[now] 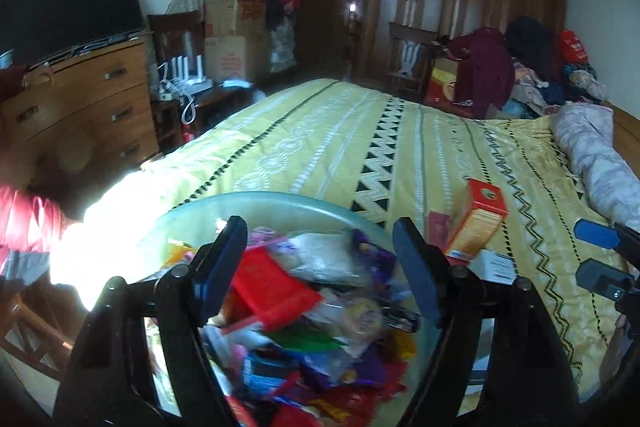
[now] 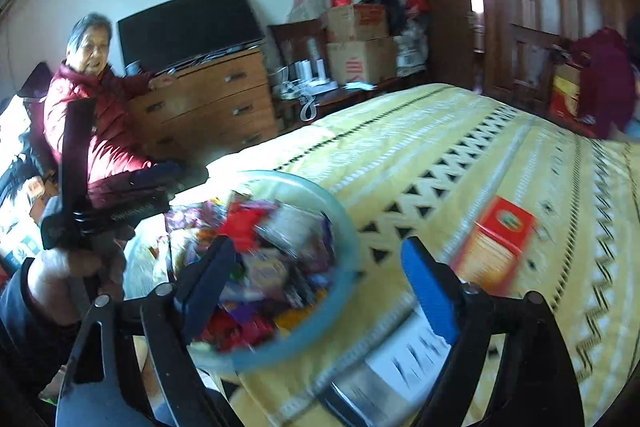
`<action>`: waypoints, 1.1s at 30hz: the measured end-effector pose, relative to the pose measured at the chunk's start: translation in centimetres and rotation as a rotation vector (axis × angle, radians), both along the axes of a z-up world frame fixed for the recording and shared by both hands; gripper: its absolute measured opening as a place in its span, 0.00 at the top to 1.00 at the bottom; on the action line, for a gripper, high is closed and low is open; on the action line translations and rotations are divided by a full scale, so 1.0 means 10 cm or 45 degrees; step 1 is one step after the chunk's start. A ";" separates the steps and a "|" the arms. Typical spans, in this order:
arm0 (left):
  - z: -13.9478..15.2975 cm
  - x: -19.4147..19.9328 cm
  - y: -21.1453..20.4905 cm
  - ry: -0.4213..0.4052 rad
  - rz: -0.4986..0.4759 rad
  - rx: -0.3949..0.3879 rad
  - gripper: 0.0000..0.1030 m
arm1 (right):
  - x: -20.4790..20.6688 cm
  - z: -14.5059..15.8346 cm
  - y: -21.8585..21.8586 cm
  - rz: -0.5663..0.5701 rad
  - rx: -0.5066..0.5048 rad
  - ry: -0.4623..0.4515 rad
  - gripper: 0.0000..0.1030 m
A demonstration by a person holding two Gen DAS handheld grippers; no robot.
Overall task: Organize snacks
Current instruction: 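Move both grippers back from the bowl over the bed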
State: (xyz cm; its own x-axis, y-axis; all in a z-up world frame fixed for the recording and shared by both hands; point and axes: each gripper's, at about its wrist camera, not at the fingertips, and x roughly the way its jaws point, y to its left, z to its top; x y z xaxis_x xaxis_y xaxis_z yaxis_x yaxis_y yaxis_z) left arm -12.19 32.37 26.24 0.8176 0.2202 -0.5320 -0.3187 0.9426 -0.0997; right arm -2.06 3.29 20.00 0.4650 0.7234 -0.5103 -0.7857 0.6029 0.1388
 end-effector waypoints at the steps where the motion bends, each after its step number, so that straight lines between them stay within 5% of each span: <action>1: 0.03 -0.02 -0.22 -0.022 -0.054 0.008 0.19 | -0.03 -0.05 -0.26 -0.052 0.002 0.010 0.14; 8: -0.03 -0.01 -1.85 -0.041 -0.505 0.052 0.10 | -0.10 -0.44 -2.03 -0.429 -0.027 0.078 0.10; 14: -0.77 0.24 -2.96 0.192 -0.820 0.057 0.06 | 0.05 -1.09 -3.22 -0.720 -0.087 0.223 0.08; 22: -1.96 0.92 -3.15 0.517 -0.554 -0.012 0.08 | 0.47 -2.13 -3.70 -0.812 -0.215 0.416 0.08; 29: -2.46 1.20 -3.02 0.597 -0.372 -0.021 0.04 | 0.96 -2.35 -3.45 -0.801 -0.158 0.390 0.00; 32: -2.56 1.13 -3.19 0.540 -0.432 0.146 0.00 | 1.02 -2.71 -3.35 -0.814 -0.239 0.478 0.00; 33: -2.55 1.11 -3.20 0.529 -0.421 0.152 0.00 | 0.95 -2.77 -3.31 -0.815 -0.268 0.385 0.00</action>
